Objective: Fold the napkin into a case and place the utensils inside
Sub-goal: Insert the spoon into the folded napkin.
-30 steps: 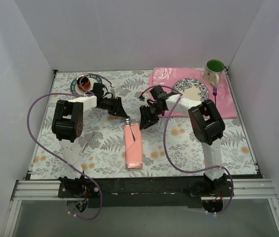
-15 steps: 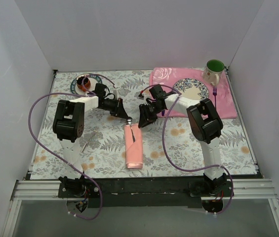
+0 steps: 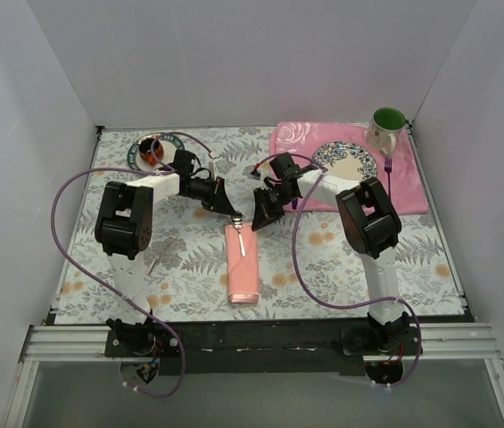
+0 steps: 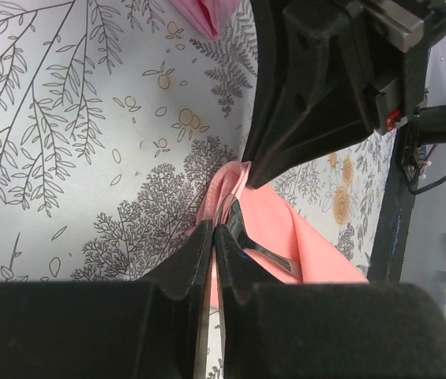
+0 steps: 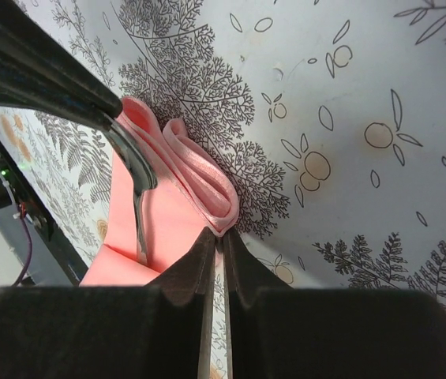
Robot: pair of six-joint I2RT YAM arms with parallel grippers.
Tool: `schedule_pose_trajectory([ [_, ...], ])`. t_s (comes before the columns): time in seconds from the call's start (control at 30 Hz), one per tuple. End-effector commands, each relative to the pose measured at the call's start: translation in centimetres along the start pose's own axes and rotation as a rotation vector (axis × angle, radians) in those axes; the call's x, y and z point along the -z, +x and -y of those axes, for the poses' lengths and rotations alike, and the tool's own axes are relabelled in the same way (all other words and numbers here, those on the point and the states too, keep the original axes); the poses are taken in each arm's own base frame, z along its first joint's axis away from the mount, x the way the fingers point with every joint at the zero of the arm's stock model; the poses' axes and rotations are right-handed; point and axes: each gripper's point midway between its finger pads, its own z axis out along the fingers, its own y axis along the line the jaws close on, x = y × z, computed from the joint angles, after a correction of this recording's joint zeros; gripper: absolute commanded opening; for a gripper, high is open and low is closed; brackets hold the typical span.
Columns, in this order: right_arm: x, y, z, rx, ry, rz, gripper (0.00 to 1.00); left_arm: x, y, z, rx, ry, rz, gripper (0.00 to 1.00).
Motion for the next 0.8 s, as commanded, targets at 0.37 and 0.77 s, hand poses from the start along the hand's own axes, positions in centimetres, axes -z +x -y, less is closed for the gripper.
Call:
schedule_pose_trajectory([
  [0.37, 0.0, -1.4, -0.7, 0.009, -0.043, 0.030, 0.10, -0.5, 0.5, 5.8, -0.094, 0.094, -0.005, 0.02],
  [0.77, 0.1, -1.3, -0.8, 0.001, -0.047, 0.028, 0.14, -1.4, 2.3, 5.8, -0.069, 0.093, -0.041, 0.03],
])
